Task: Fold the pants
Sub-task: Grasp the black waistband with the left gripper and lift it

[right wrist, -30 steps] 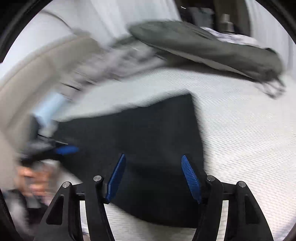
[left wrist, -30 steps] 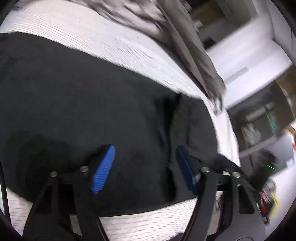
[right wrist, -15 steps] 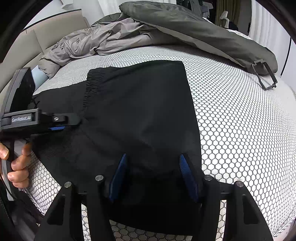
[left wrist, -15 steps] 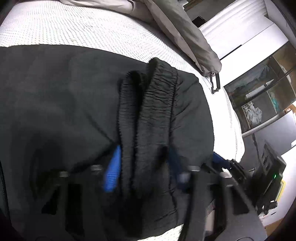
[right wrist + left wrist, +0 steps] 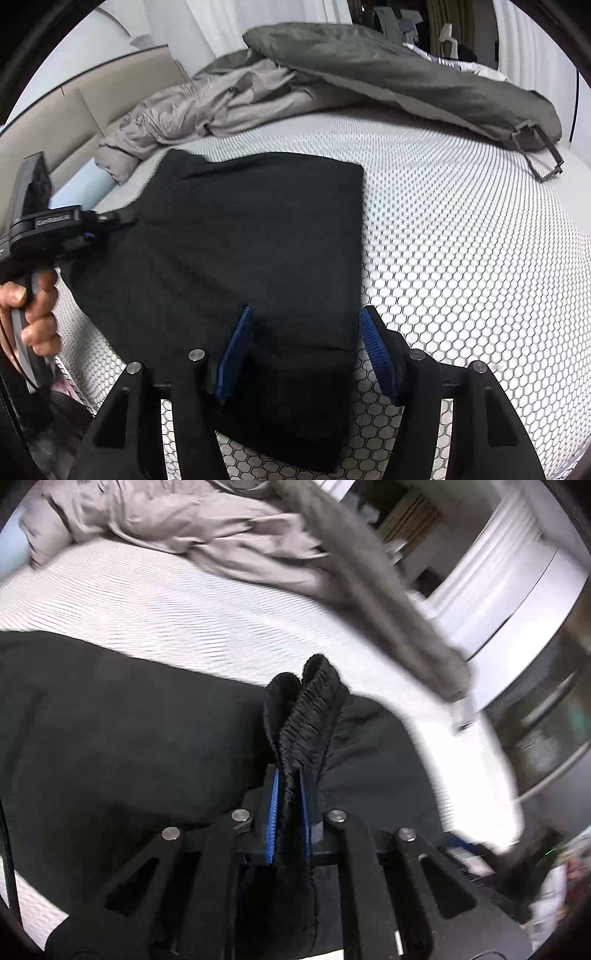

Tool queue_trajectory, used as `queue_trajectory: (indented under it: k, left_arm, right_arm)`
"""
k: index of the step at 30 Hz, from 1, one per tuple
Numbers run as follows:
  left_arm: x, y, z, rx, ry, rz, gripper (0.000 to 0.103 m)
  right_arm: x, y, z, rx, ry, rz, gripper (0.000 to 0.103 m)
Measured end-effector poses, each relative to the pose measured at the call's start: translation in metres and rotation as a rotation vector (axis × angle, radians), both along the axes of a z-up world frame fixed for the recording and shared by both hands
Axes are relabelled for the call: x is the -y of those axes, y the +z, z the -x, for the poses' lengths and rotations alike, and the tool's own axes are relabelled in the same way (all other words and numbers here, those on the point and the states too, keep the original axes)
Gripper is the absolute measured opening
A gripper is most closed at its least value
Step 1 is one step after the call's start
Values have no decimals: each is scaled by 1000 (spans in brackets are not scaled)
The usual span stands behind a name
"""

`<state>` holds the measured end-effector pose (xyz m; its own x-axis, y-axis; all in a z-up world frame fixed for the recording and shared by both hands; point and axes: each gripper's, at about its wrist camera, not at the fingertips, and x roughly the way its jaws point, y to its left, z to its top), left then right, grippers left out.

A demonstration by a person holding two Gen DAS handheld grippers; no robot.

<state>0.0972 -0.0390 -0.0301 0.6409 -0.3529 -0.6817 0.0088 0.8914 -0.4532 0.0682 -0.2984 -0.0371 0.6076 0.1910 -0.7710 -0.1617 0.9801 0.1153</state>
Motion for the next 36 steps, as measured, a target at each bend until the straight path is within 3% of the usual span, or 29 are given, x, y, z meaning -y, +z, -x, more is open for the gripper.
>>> queue_trajectory:
  k: [2,4,8,13,15,18,21,23,25,27,28,30,31,34,36]
  left_arm:
    - [-14,-23,-5,-71,14,13,11]
    - [-25,-30,-4,-78,16,38,14]
    - [-35,-27,5,-71,-26,15,17]
    - [-54,-41,-2,-119,-34,168,17]
    - [-49,-49,-11,-141,-43,228,19]
    - [-38,-56,-23,-160,-64,252,29]
    - [-31,-58,-26,-146,-50,217,30]
    - [-29,-54,-21,-119,-7,200,12]
    - [-34,-46,-16,-92,4,225,9]
    - [-39,-34,-9,-49,32,151,9]
    - [-42,-33,-7,-46,49,92,11]
    - [-48,-41,-7,-94,60,58,21]
    - [-49,-44,-7,-113,67,51,31]
    - [-53,-35,9,-93,85,19,38]
    - [-53,-23,21,-41,94,-8,48]
  right_arm:
    - [0,-8,-4,-40,-5,10,62]
    - [3,-11,-4,-66,-8,-21,62]
    - [19,-8,4,-82,-18,-101,62]
    - [42,-11,9,-122,-35,-242,62]
    - [44,-11,11,-122,-41,-239,62]
    - [39,-11,9,-125,-42,-229,62]
    - [27,-13,5,-125,-25,-213,62]
    - [23,-15,4,-124,-19,-204,62]
    - [18,-15,2,-120,-19,-194,62]
    - [17,-14,0,-117,-26,-207,62]
    - [15,-14,-2,-118,-26,-221,62]
    - [19,-11,1,-116,-18,-239,62]
    - [20,-10,3,-115,-14,-245,62]
    - [30,-7,11,-139,0,-282,61]
    - [35,-8,18,-172,29,-326,61]
